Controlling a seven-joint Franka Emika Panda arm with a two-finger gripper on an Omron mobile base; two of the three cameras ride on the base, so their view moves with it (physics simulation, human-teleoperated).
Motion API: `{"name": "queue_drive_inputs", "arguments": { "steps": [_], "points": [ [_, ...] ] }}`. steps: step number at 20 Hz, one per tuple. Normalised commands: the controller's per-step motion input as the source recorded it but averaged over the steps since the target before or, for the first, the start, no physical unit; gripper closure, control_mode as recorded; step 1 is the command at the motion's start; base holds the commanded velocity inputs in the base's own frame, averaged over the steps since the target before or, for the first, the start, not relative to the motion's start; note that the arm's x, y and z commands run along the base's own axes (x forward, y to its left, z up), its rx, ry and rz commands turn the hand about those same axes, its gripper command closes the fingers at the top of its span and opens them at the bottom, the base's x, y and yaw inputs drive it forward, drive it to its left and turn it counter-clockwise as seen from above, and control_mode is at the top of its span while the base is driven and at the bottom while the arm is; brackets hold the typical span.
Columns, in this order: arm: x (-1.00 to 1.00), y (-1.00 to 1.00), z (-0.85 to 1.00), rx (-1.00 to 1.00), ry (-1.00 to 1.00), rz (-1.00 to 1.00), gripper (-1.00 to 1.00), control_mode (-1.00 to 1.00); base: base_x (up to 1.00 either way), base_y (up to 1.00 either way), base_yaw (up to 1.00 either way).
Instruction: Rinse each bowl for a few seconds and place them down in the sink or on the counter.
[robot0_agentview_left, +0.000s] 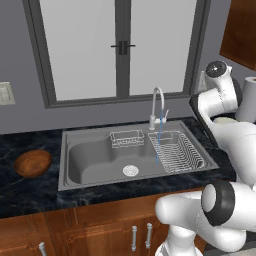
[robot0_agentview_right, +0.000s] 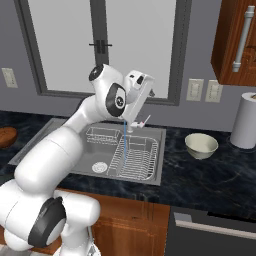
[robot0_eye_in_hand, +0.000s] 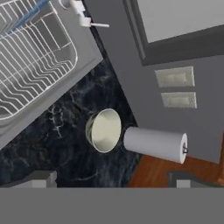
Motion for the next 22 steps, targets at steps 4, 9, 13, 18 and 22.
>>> {"name": "queue_drive_inputs", "arguments": {
  "steps": [4,9,13,18,22],
  "points": [
    [0.00,-0.19,-0.20,0.08,0.04,-0.03,-1.00,-1.00,0.00,0.00,0.00],
    [0.00,-0.09,-0.20,0.06,0.03,-0.04,-1.00,-1.00,0.00,0.00,0.00],
    [0.00,-0.05,-0.18,0.03,0.00,-0.06,-1.00,-1.00,0.00,0.00,0.00],
    [0.00,-0.09,-0.18,0.01,0.00,-0.06,-1.00,-1.00,0.00,0.00,0.00],
    [0.00,-0.10,-0.21,0.00,0.00,-0.04,-1.00,-1.00,0.00,0.00,0.00]
  ]
}}
